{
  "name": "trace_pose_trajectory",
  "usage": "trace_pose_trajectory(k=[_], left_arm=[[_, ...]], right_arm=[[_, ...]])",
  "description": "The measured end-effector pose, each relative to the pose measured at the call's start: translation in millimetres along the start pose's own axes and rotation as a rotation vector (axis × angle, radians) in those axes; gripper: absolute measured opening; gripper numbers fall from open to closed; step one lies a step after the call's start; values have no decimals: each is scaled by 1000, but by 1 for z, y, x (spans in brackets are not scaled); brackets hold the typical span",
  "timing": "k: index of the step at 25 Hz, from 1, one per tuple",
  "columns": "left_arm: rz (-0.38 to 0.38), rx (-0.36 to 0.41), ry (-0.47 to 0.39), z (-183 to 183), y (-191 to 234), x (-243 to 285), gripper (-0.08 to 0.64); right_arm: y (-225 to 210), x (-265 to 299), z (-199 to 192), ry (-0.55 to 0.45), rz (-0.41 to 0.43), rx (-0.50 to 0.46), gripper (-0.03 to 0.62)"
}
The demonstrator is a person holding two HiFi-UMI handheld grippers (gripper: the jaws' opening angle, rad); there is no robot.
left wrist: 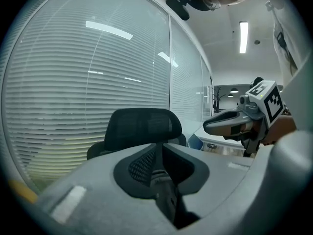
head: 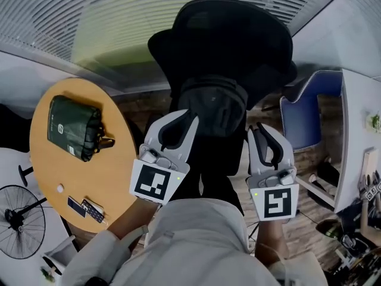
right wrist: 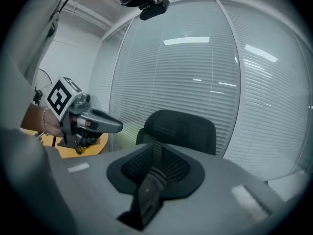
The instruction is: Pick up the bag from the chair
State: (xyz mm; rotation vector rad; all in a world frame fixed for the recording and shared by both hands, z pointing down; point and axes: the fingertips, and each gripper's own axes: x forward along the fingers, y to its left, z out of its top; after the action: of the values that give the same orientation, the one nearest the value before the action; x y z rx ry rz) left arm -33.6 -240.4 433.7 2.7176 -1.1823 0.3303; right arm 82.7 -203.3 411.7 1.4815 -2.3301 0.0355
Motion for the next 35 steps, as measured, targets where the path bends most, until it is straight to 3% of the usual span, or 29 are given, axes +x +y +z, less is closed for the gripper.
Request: trace_pose_trajectory(k=[21, 35], left_arm=[[55, 20, 91, -98, 35, 60, 66], [83, 29, 195, -181, 59, 102, 94]], right_arm=[[-22, 60, -99, 111, -17, -55, 81], [-28, 105, -181, 192, 20, -160, 109]])
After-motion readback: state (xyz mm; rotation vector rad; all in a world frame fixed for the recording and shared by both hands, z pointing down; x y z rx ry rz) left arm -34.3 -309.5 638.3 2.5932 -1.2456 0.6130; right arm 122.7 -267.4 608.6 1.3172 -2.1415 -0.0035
